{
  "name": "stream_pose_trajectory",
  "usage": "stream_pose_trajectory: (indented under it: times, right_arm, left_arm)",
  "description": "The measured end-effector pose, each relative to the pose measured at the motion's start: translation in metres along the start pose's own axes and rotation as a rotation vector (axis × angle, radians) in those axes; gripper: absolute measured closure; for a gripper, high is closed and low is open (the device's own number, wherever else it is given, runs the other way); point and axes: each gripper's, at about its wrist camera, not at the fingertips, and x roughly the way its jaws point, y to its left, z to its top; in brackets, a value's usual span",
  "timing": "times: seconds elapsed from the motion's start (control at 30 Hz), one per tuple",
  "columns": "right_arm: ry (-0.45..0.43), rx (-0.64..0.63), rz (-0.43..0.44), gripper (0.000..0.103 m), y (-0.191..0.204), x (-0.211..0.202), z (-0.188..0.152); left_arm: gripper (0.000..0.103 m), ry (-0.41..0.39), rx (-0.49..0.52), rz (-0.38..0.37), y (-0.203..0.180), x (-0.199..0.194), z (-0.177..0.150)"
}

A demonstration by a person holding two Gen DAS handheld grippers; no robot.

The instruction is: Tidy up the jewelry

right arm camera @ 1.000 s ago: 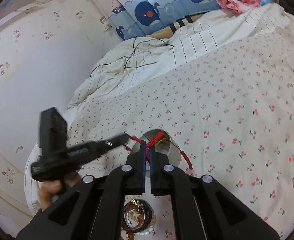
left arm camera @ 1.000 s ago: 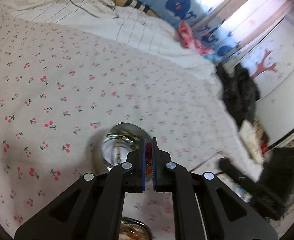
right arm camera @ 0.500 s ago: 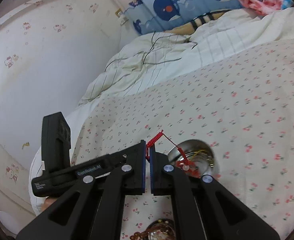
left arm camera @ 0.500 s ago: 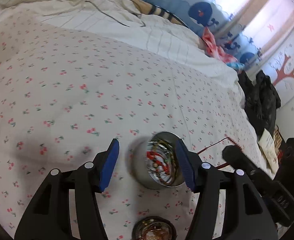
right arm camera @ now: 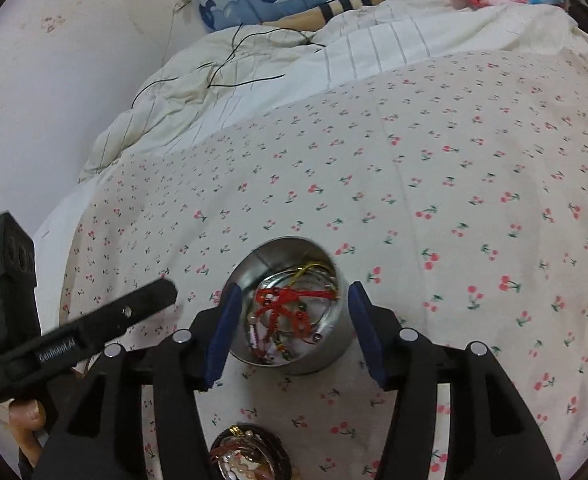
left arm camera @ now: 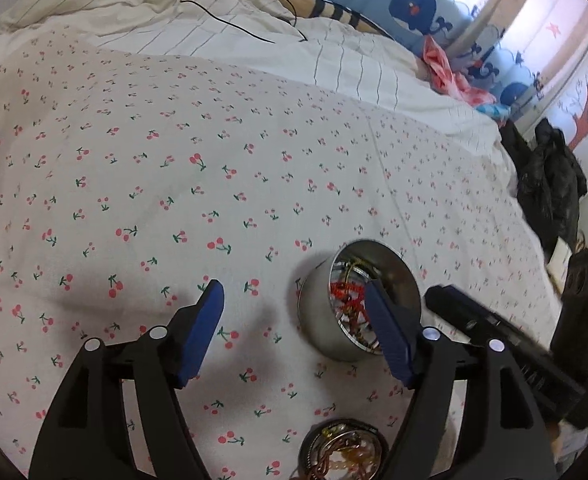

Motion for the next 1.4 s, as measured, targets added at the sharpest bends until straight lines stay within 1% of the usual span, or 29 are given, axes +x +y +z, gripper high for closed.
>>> stream_pose_trajectory:
  times: [0.07,0.13,0.2,0.27,0.33,0.43,0.53,0.67,0.7,0.8,0.87,0.97,1.1,1.23,1.33,1.4]
  right_arm:
    - [-0.003,0.024,-0.003,0.042,-0.009,-0.003,-0.001]
    - [0.002,0.026,-0.007,0.041,-0.013,-0.006,-0.002]
    - [0.009,0.012,-0.02,0.038,-0.015,-0.007,-0.006]
    - [0.025,-0.012,-0.034,0.038,-0.014,-0.008,-0.013]
    - [0.039,-0.031,-0.041,0.034,-0.014,-0.008,-0.019]
    - [0.079,-0.064,-0.039,0.034,-0.014,-0.007,-0.03]
    - [0.133,-0.106,-0.005,0.034,-0.011,-0.006,-0.041]
    - [0.16,-0.155,-0.002,0.034,-0.007,-0.011,-0.054]
    - [0.167,-0.169,-0.001,0.034,-0.007,-0.012,-0.057]
    - [0.171,-0.186,-0.032,0.034,-0.009,-0.016,-0.062]
    - [0.171,-0.166,-0.048,0.033,-0.016,-0.017,-0.065]
    - [0.172,-0.138,-0.051,0.033,-0.024,-0.02,-0.066]
    - [0.17,-0.123,-0.048,0.031,-0.024,-0.021,-0.069]
    - [0.174,-0.128,-0.045,0.029,-0.019,-0.019,-0.072]
    - [0.177,-0.122,-0.043,0.028,-0.019,-0.018,-0.073]
    - [0.177,-0.114,-0.049,0.028,-0.02,-0.018,-0.074]
  left_arm:
    - [0.031,0.009,0.026,0.022,0.0,0.0,-0.004]
    - [0.03,0.018,0.049,0.044,0.002,-0.001,-0.009]
    - [0.029,0.025,0.059,0.061,0.007,-0.002,-0.013]
    - [0.028,0.032,0.065,0.081,0.012,-0.003,-0.018]
    - [0.028,0.041,0.065,0.092,0.015,-0.003,-0.021]
    - [0.028,0.047,0.076,0.103,0.016,-0.005,-0.027]
    - [0.027,0.047,0.119,0.128,0.012,-0.009,-0.035]
    - [0.023,0.048,0.169,0.145,0.007,-0.017,-0.046]
    - [0.023,0.058,0.174,0.133,0.007,-0.018,-0.047]
    - [0.023,0.165,0.177,0.017,0.01,-0.015,-0.055]
    - [0.023,0.216,0.184,-0.031,0.012,-0.017,-0.063]
    - [0.023,0.249,0.203,-0.08,0.011,-0.022,-0.073]
    - [0.023,0.27,0.222,-0.077,0.009,-0.022,-0.083]
    - [0.023,0.304,0.226,-0.094,0.001,-0.015,-0.093]
    - [0.023,0.314,0.244,-0.074,-0.006,-0.008,-0.1]
    - [0.024,0.306,0.275,-0.036,-0.013,-0.006,-0.105]
